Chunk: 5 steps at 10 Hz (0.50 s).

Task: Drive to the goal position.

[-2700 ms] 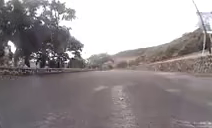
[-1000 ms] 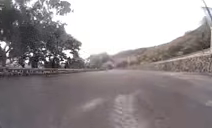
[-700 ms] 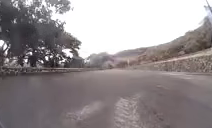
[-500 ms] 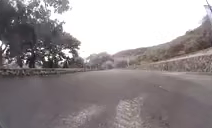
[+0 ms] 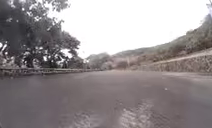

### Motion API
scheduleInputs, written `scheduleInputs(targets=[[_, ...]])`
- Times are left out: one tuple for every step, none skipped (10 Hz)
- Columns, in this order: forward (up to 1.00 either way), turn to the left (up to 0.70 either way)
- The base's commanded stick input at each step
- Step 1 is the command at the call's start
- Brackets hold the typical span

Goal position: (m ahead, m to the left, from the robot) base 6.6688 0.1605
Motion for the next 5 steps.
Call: scheduleInputs(targets=[[0.70, 0.00], [0.70, 0.00], [0.70, 0.00], [0.70, 0.00], [0.70, 0.00]])
